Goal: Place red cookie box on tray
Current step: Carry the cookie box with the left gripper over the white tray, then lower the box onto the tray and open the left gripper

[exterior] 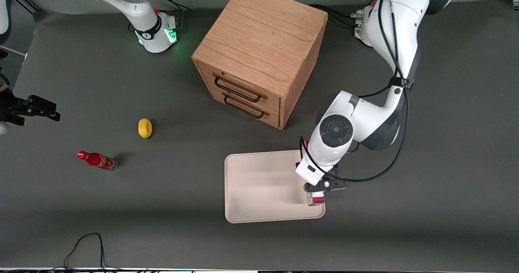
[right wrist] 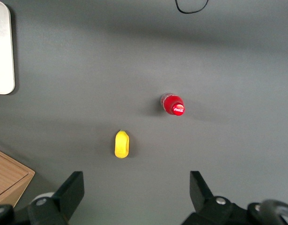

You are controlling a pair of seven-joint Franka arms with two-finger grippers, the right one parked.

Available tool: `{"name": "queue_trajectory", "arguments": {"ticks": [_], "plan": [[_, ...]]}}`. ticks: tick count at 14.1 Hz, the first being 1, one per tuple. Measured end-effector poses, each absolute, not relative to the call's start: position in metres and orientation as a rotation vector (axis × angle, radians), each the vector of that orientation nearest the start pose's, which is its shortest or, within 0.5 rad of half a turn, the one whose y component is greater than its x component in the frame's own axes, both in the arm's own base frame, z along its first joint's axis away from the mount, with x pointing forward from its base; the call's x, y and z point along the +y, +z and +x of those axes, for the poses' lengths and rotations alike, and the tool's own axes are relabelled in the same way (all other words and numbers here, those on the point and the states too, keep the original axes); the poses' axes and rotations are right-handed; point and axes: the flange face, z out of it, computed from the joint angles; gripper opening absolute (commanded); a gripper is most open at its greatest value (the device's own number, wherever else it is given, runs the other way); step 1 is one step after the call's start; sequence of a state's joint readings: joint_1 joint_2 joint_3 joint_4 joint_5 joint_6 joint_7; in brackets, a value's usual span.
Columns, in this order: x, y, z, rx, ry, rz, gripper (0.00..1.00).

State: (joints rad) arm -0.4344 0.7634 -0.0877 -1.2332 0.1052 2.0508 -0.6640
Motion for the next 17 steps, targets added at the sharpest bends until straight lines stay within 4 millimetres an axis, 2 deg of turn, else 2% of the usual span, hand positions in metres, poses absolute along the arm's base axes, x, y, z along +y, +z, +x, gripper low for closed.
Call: {"name": "queue_trajectory", "arguments": {"ticks": [4,6,7,8,9,10,14,16,17], "plan": [[-0.357,0.268,0.667,-0.183,-0.088,-3.134,0.0],[-0.357,0.257,0.667,-0.182,-0.084,-3.133,0.0],[-0.358,0.258,0.668,-0.181,-0.087,-3.134,0.05],[-0.357,0.258,0.668,-0.181,-0.088,-3.134,0.61],[-0.357,0.258,0.668,-0.182,-0.089,-3.133,0.97],[-0.356,0.258,0.669,-0.184,-0.089,-3.132,1.0],[-0.355,0.263,0.671,-0.188,-0.101,-3.134,1.0],[-0.354,0.274,0.671,-0.192,-0.107,-3.134,1.0],[-0.353,0.288,0.671,-0.195,-0.093,-3.126,1.0]]}}
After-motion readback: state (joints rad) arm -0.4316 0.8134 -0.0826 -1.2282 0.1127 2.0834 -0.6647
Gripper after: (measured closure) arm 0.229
